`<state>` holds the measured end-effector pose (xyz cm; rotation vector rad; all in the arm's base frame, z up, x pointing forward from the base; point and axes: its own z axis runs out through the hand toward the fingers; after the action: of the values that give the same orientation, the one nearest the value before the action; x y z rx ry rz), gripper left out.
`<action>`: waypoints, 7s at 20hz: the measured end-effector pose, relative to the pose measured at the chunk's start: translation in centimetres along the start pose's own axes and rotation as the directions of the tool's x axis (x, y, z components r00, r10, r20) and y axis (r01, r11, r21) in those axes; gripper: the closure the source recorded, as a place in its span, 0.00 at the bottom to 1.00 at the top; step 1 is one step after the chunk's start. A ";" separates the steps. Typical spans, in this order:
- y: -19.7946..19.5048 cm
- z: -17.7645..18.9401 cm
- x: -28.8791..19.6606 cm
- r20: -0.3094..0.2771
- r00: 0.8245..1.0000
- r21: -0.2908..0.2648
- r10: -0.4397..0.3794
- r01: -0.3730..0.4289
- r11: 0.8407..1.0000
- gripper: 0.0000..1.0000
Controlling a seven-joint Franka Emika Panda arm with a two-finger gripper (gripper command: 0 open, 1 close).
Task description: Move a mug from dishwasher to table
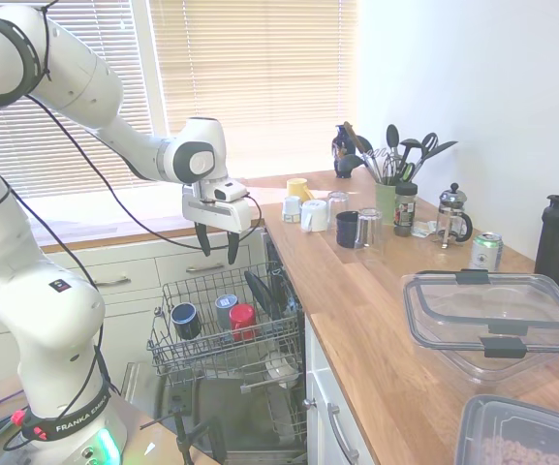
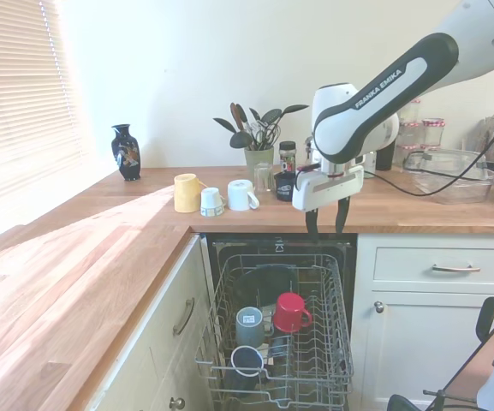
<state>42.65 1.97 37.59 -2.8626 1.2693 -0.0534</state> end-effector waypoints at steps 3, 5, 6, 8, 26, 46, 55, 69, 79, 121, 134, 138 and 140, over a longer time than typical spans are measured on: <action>-0.2 -0.1 0.0 -0.013 1.000 0.009 -0.026 0.026 1.000 0.00; -0.5 -0.1 -0.2 -0.026 0.997 0.006 -0.067 0.067 0.998 0.00; -0.8 0.0 -0.3 -0.033 0.996 0.000 -0.086 0.086 0.996 0.00; -1.4 0.6 -0.5 -0.042 0.992 -0.015 -0.119 0.119 0.993 0.00; -13.6 18.1 -6.6 -0.024 0.869 -0.224 -0.494 0.477 0.850 0.00; -15.8 27.7 -12.8 0.005 0.758 -0.185 -0.652 0.642 0.745 0.00; -15.9 30.5 -13.3 0.038 0.738 -0.196 -0.673 0.666 0.719 0.00; -18.5 32.6 -13.7 0.043 0.712 -0.126 -0.701 0.700 0.703 0.00; -19.3 33.3 -12.9 0.042 0.708 -0.089 -0.705 0.705 0.703 1.00; -19.6 33.3 -13.9 0.031 0.676 -0.096 -0.736 0.735 0.671 1.00; -19.1 30.7 -13.2 -0.032 0.715 -0.130 -0.698 0.690 0.712 1.00; -19.0 29.6 -13.1 -0.047 0.732 -0.131 -0.680 0.670 0.730 1.00; -18.8 28.9 -12.6 -0.057 0.741 -0.128 -0.669 0.659 0.741 1.00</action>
<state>49.15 23.84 8.83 -3.2680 0.1740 -0.1398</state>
